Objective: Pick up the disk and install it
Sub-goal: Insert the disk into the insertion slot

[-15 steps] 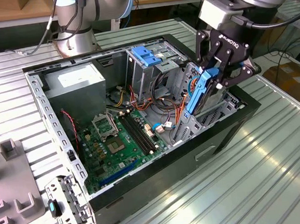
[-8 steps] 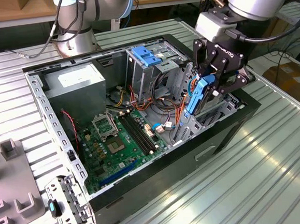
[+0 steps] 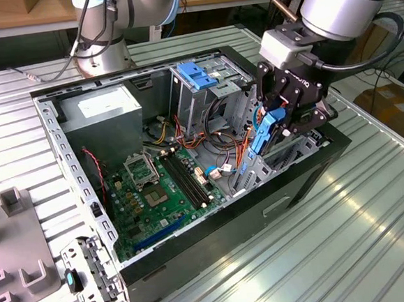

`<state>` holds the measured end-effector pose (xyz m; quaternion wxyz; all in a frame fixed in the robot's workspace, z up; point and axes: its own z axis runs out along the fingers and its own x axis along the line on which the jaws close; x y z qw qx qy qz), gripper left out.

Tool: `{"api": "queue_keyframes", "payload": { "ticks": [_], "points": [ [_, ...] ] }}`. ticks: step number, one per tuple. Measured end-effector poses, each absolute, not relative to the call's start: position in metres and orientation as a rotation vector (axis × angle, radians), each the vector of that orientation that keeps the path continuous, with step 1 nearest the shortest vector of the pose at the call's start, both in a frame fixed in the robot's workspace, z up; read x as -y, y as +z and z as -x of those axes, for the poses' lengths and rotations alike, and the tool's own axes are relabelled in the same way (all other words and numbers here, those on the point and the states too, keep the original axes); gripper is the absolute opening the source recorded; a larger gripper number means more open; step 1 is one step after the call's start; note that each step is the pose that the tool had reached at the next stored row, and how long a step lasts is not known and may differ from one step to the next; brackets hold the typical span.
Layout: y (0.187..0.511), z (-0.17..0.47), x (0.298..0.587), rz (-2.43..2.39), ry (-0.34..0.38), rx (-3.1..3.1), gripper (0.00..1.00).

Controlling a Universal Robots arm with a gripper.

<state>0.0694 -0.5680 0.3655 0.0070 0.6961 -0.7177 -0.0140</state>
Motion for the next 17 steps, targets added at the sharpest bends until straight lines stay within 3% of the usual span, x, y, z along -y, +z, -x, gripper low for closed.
{"api": "queue_keyframes", "payload": {
  "ticks": [8,9,17],
  "points": [
    [0.364,-0.0694,0.568,-2.177,-0.042,2.244,0.38],
    [0.3641,-0.0695,0.568,-2.176,-0.042,2.244,0.45],
    [0.3641,-0.0695,0.568,-2.176,-0.04,2.243,0.43]
  ]
}}
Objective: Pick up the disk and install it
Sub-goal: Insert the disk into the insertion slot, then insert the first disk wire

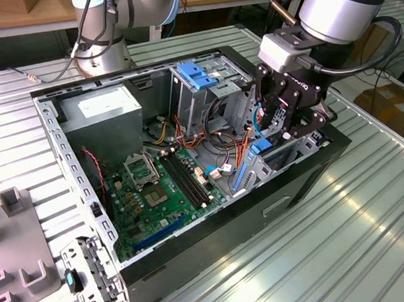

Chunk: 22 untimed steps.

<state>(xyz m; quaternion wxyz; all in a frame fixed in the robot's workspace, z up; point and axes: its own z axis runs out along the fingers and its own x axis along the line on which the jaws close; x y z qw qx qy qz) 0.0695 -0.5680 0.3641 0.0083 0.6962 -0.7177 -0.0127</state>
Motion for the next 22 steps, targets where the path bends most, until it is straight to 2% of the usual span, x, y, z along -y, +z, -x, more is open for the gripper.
{"api": "queue_keyframes", "payload": {
  "ticks": [3,4,6,7,22],
  "points": [
    [0.3641,-0.0694,0.568,-2.175,-0.039,2.243,0.24],
    [0.3641,-0.0695,0.568,-2.175,-0.039,2.243,0.24],
    [0.3641,-0.0694,0.568,-2.175,-0.038,2.242,0.12],
    [0.3641,-0.0695,0.568,-2.175,-0.038,2.242,0.11],
    [0.3641,-0.0695,0.568,-2.173,-0.033,2.24,0.11]
  ]
}}
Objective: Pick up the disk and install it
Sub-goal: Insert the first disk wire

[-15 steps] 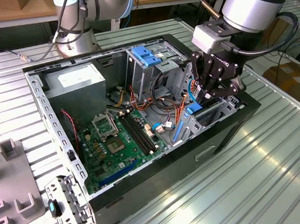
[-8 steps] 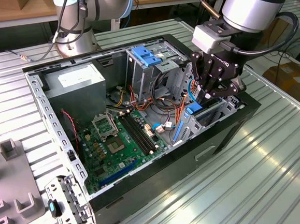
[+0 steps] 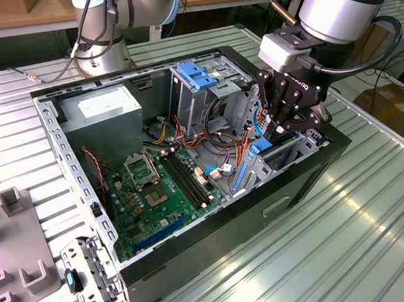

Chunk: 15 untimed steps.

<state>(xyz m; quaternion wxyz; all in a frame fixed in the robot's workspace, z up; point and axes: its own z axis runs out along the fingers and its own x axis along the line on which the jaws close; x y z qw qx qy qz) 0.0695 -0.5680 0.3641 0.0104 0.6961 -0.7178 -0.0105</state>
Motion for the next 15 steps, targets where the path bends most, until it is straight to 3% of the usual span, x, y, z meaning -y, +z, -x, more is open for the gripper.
{"api": "queue_keyframes", "payload": {
  "ticks": [15],
  "points": [
    [0.362,-0.117,0.568,-2.194,-0.032,2.219,0.11]
  ]
}}
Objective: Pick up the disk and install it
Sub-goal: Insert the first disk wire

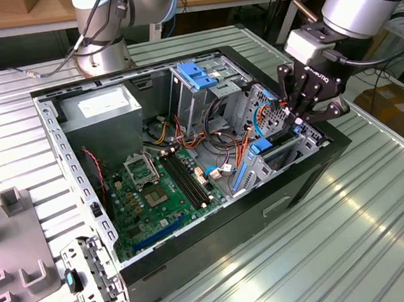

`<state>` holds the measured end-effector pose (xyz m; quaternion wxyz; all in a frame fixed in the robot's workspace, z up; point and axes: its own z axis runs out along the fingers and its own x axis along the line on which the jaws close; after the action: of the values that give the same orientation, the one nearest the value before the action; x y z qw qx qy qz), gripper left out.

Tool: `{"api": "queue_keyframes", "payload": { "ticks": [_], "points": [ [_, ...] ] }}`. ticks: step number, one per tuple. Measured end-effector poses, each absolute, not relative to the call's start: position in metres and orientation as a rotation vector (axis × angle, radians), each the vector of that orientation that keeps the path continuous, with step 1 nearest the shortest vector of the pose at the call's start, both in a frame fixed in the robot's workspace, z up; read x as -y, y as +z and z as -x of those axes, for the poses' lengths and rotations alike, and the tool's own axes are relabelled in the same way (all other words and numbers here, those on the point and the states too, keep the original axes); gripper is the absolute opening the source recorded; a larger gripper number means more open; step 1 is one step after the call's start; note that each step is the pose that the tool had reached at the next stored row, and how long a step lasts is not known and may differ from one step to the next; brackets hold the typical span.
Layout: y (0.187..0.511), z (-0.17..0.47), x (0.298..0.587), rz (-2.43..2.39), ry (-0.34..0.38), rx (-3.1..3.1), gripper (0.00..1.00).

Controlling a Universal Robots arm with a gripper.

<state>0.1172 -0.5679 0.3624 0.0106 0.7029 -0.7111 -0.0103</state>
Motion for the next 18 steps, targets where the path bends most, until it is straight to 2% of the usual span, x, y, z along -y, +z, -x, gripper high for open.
{"api": "queue_keyframes", "payload": {
  "ticks": [8,10,13,18],
  "points": [
    [0.372,-0.12,0.567,-2.297,-0.035,2.106,0.11],
    [0.373,-0.141,0.562,-2.347,-0.036,2.047,0.11],
    [0.381,-0.17,0.538,-2.386,-0.049,1.987,0.33],
    [0.381,-0.178,0.53,-2.411,-0.049,1.957,0.33]
  ]
}}
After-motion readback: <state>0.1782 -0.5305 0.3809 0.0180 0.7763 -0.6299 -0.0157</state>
